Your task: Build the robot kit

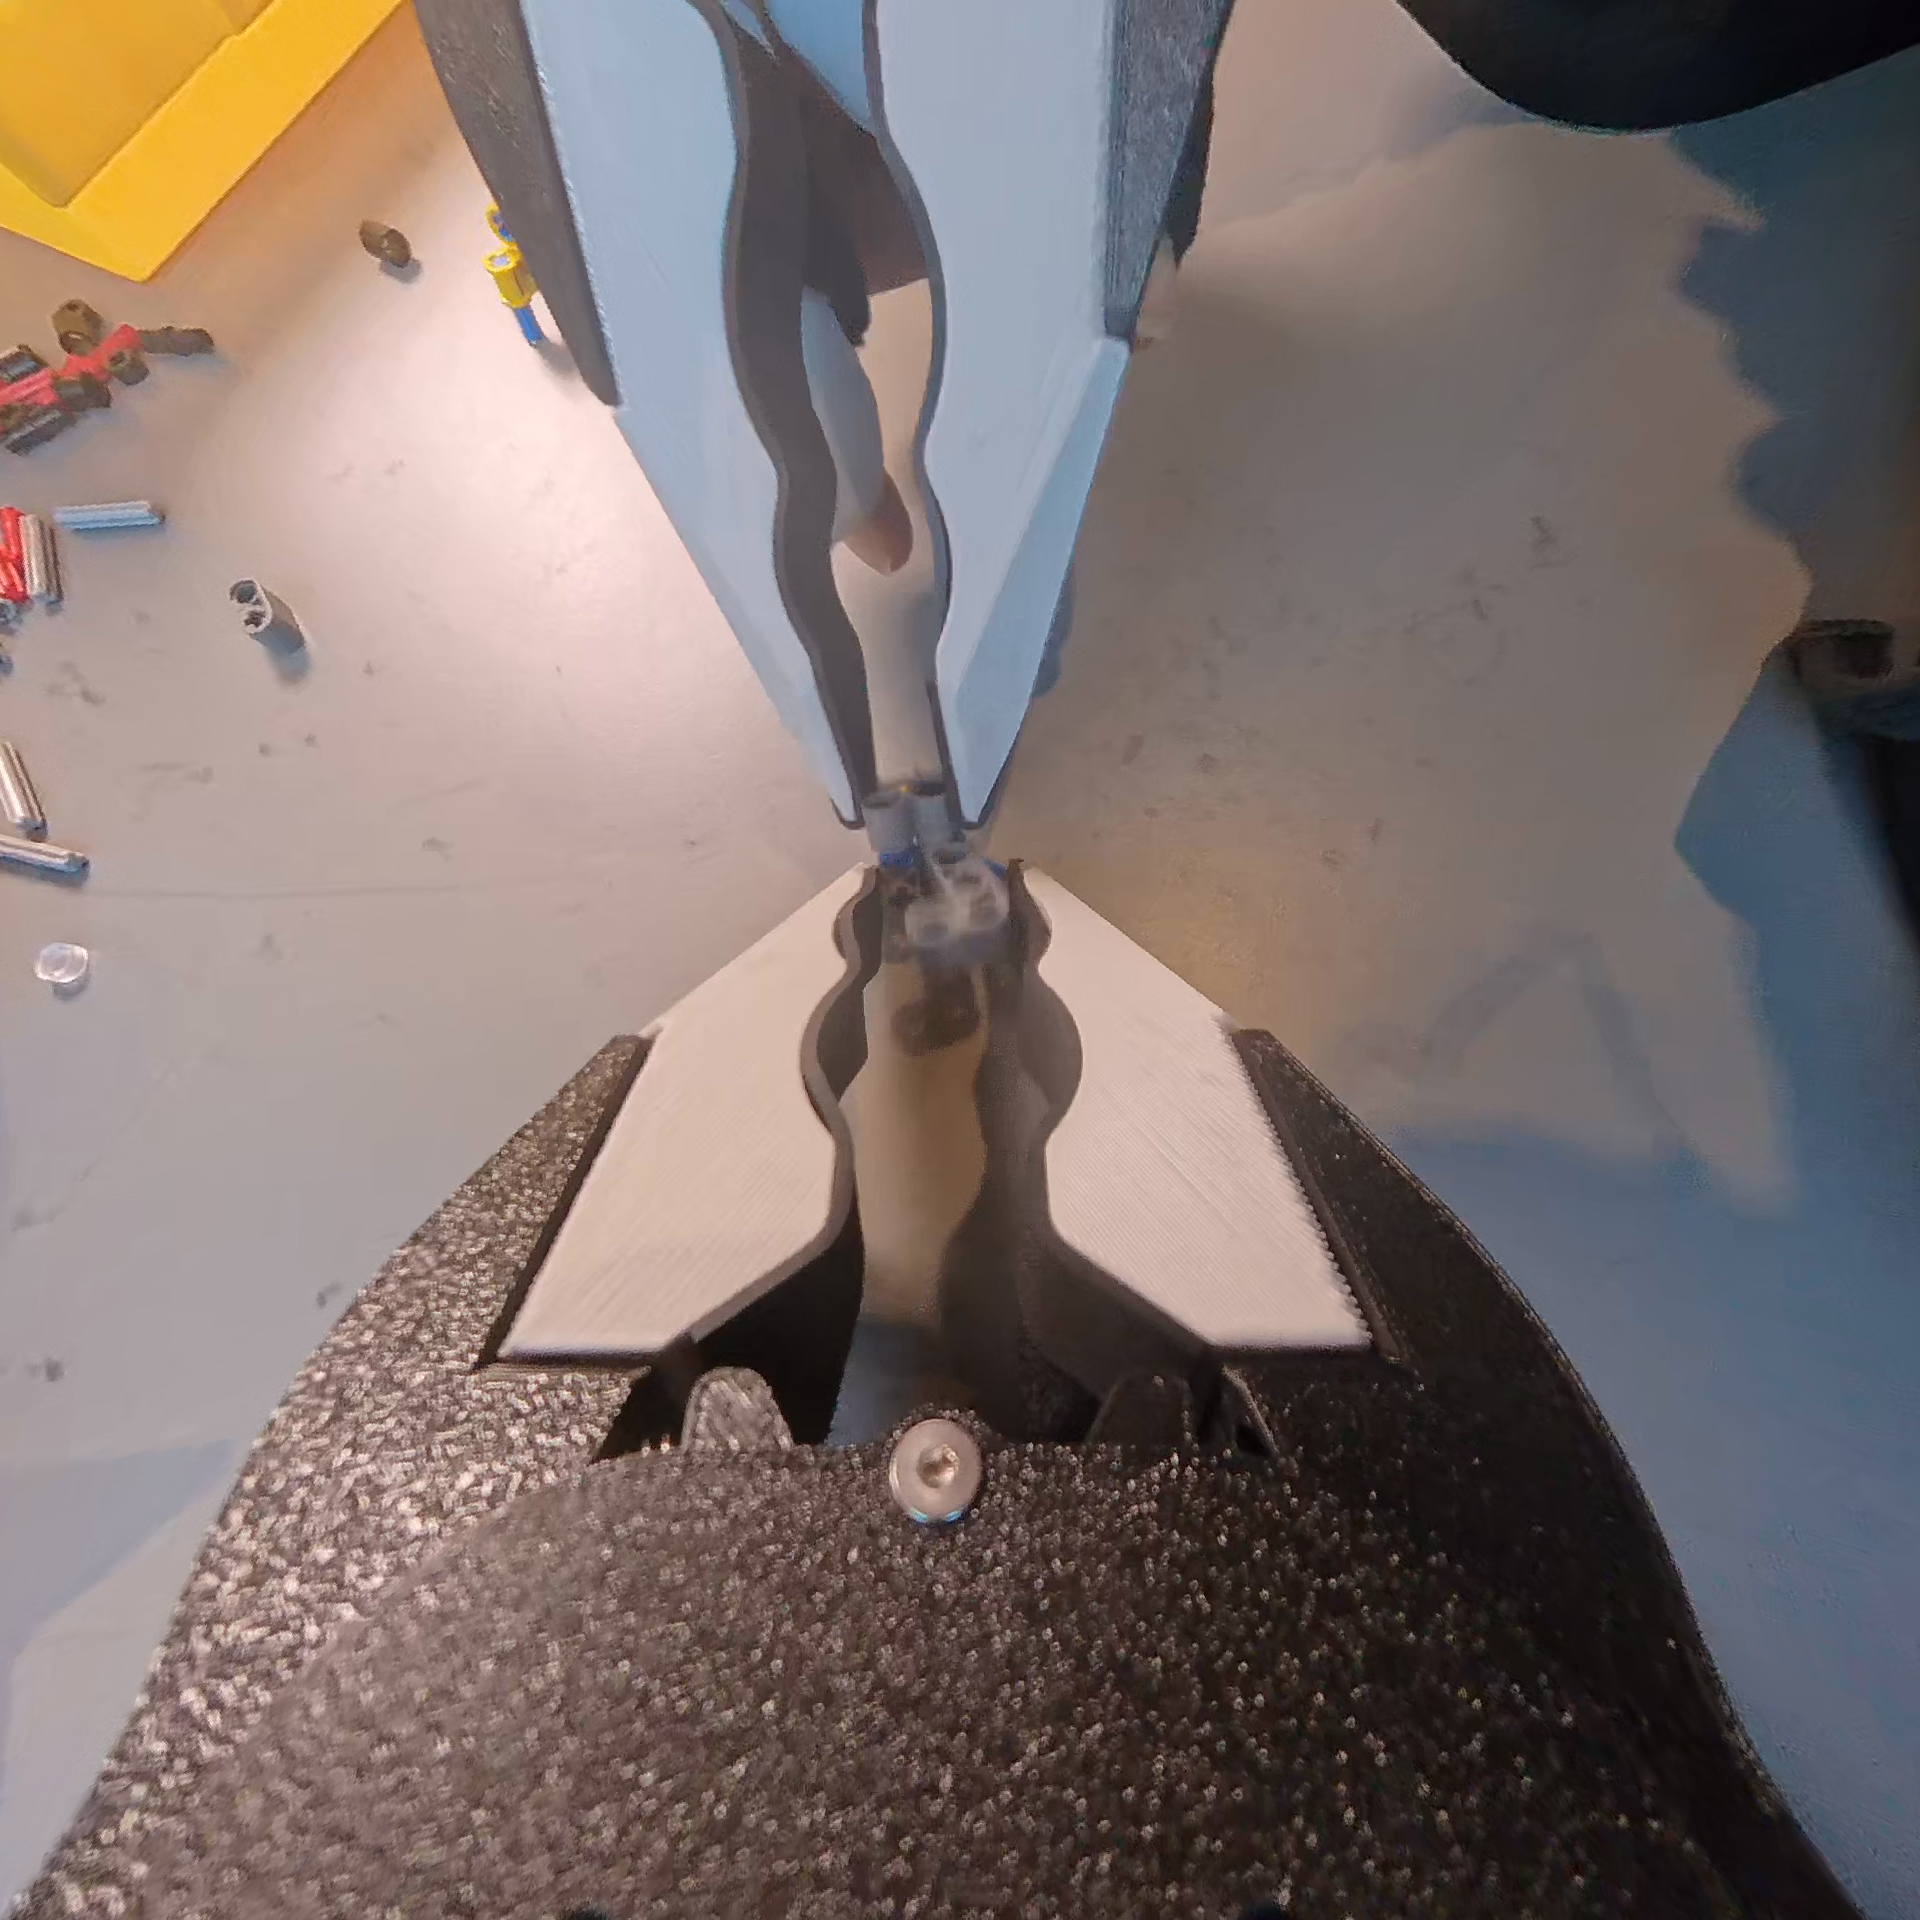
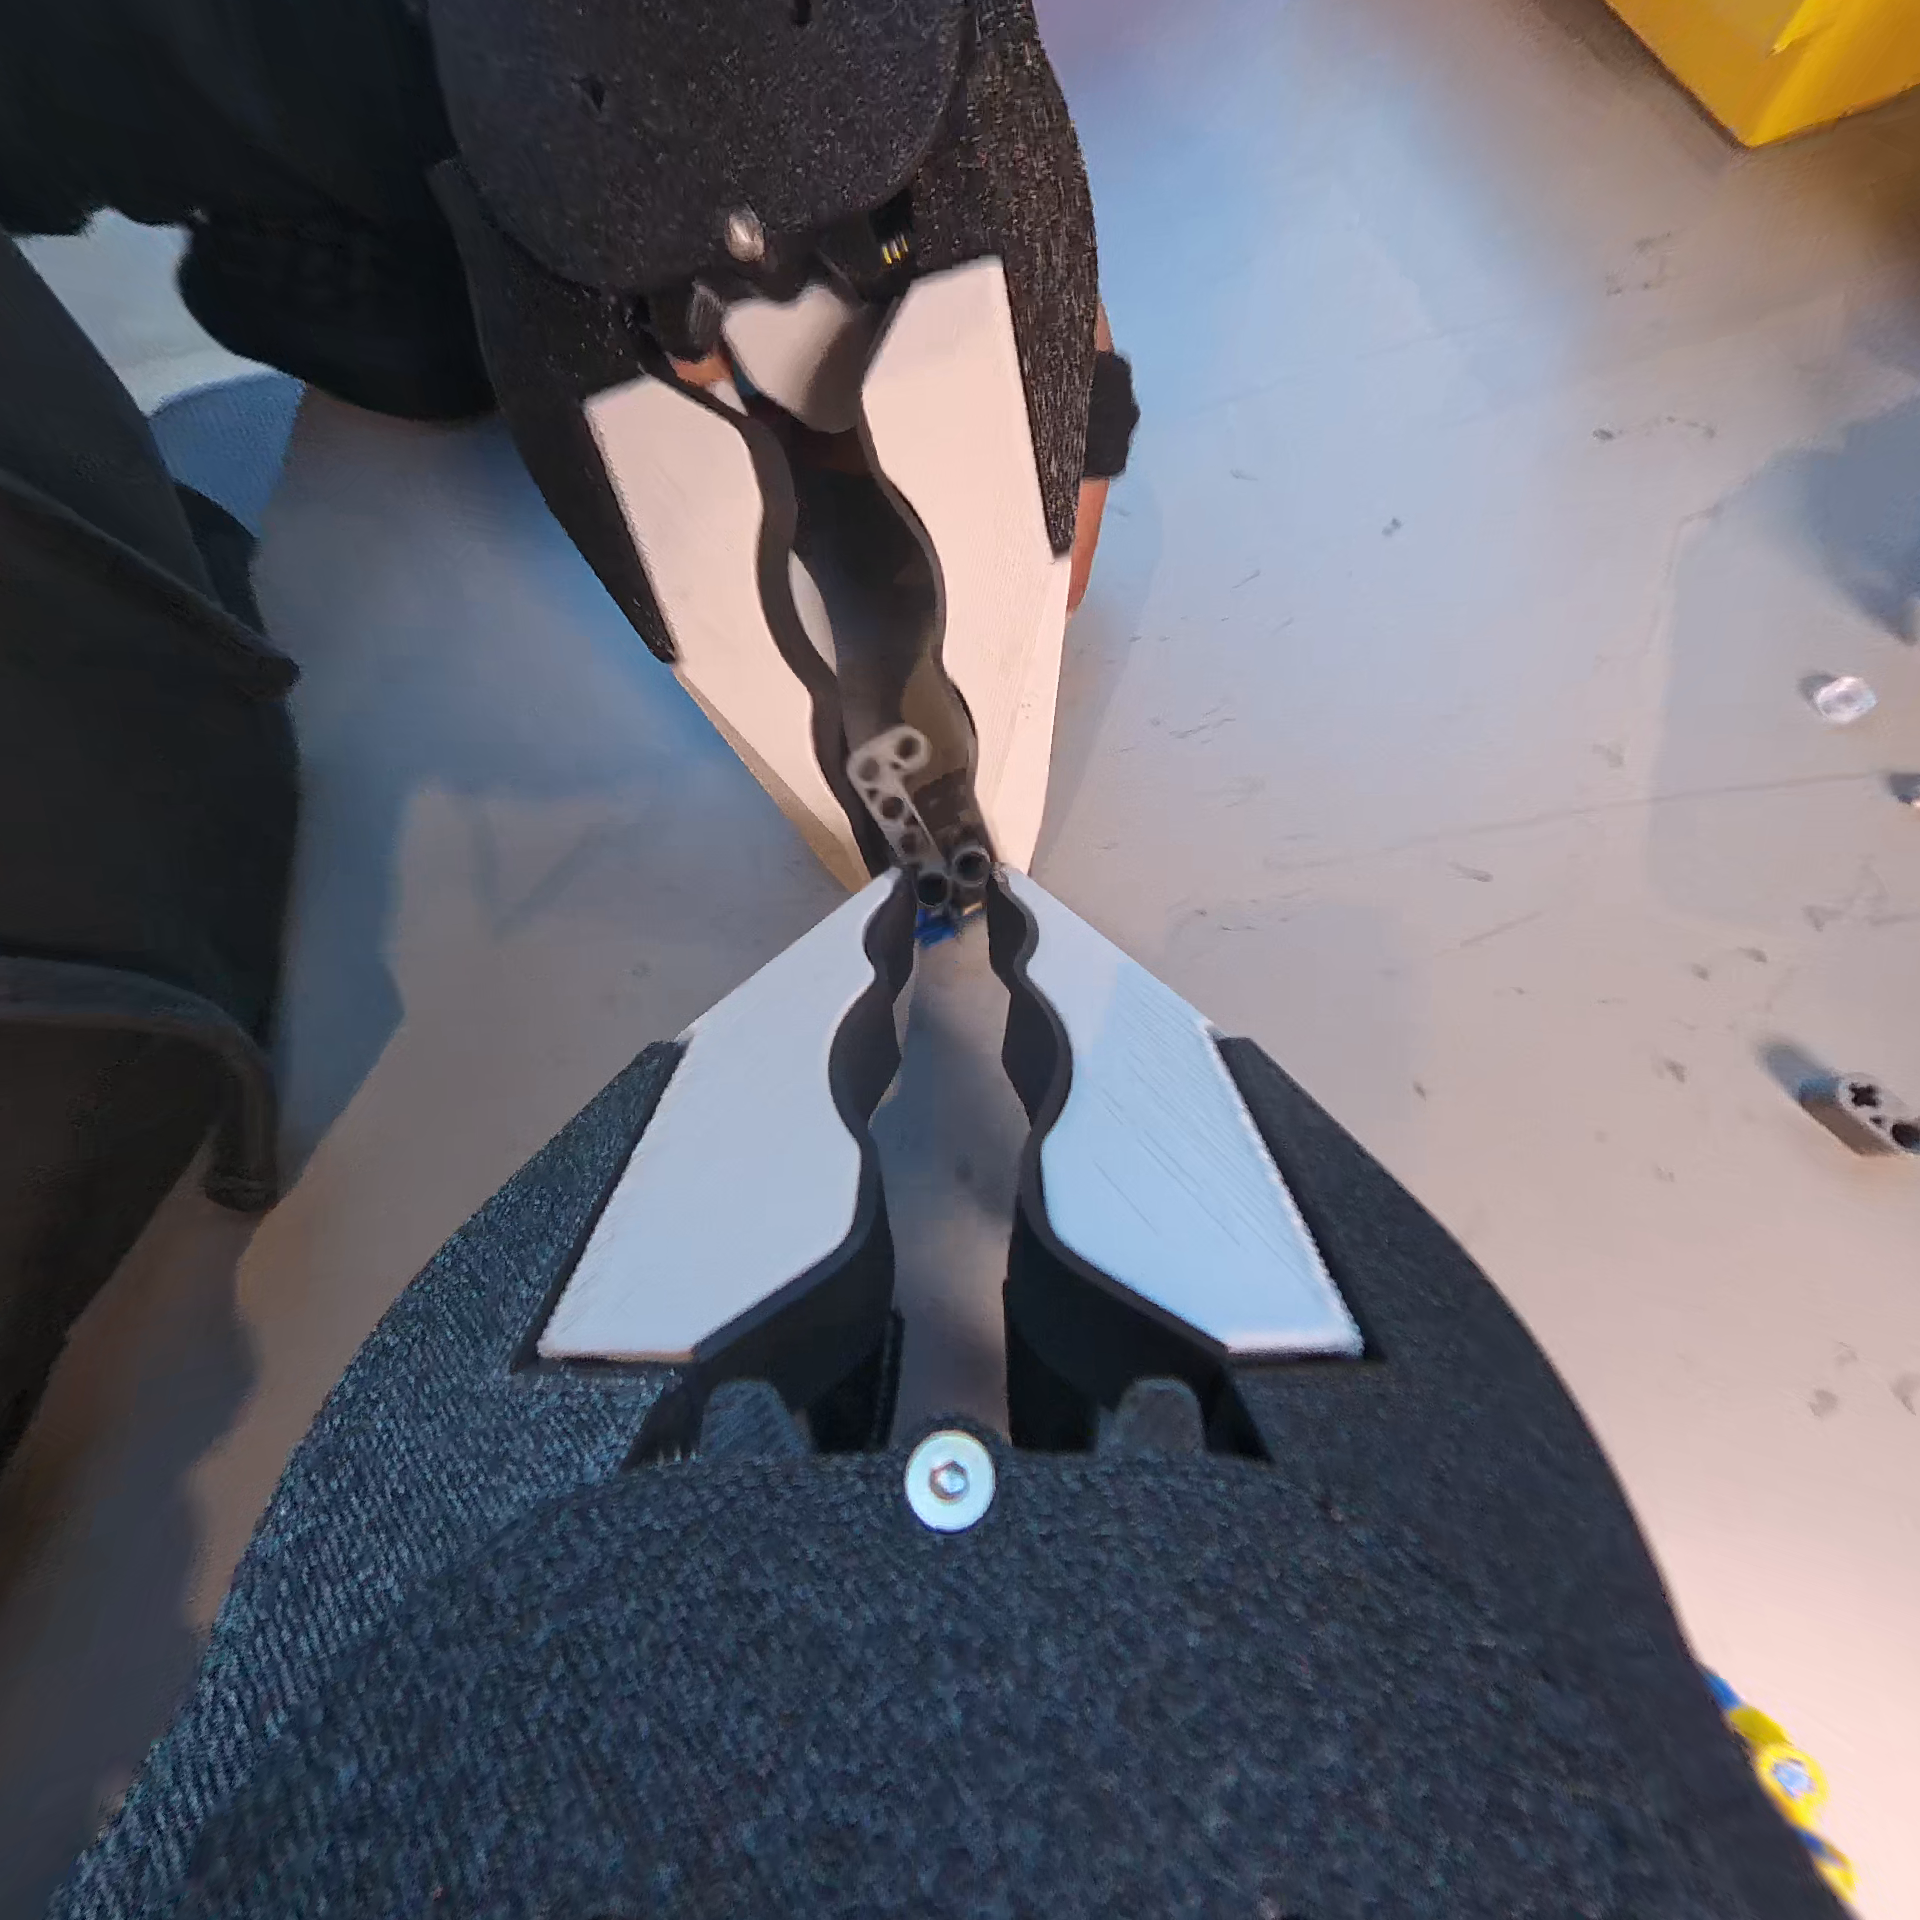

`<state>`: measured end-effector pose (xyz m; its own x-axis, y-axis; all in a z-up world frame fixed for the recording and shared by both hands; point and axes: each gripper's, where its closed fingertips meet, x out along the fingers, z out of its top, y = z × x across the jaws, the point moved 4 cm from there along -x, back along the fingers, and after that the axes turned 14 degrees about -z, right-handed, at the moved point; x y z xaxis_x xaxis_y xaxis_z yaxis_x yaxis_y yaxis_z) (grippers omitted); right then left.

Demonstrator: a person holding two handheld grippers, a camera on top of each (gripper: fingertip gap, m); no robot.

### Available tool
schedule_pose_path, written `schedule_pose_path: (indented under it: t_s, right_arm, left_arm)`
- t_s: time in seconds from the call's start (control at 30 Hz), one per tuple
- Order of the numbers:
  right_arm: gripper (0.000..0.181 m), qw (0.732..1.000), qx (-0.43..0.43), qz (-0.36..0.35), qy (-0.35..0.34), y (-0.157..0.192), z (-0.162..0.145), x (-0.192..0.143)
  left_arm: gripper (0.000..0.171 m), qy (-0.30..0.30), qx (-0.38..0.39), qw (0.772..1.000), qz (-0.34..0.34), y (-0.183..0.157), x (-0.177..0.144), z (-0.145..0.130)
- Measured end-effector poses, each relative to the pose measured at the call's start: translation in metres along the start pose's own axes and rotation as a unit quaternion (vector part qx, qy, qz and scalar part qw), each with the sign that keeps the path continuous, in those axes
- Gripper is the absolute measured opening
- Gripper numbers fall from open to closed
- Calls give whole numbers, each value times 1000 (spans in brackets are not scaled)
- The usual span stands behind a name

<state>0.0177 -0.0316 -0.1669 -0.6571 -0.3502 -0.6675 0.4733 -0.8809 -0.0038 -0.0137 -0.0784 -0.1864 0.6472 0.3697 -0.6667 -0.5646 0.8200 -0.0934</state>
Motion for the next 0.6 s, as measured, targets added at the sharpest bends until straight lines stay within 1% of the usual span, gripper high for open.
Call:
schedule_pose_path:
  t_s: [0.1, 0.27, 0.37, 0.43, 0.6]
  right_arm:
    - [13, 1000, 14, 5, 17, -1, -4, 4]
    - [14, 1000, 14, 4, 21, -1, -1, 5]
    - [13, 1000, 8, 4, 19, 0, -1, 4]
    - [13, 1000, 5, 2, 19, -1, -3, 3]
    - [14, 1000, 2, 12, 7, 1, -6, -2]
  left_arm:
    - [23, -2, -9, 1000, -8, 2, -1, -1]
    - [24, -2, -15, 1000, -10, 3, -2, -1]
    - [24, -2, -6, 1000, -10, 1, -3, -2]
    - [28, -1, 0, 1000, -10, 1, -6, -4]
    - [25, -9, 1, 1000, -1, 5, -19, -8]
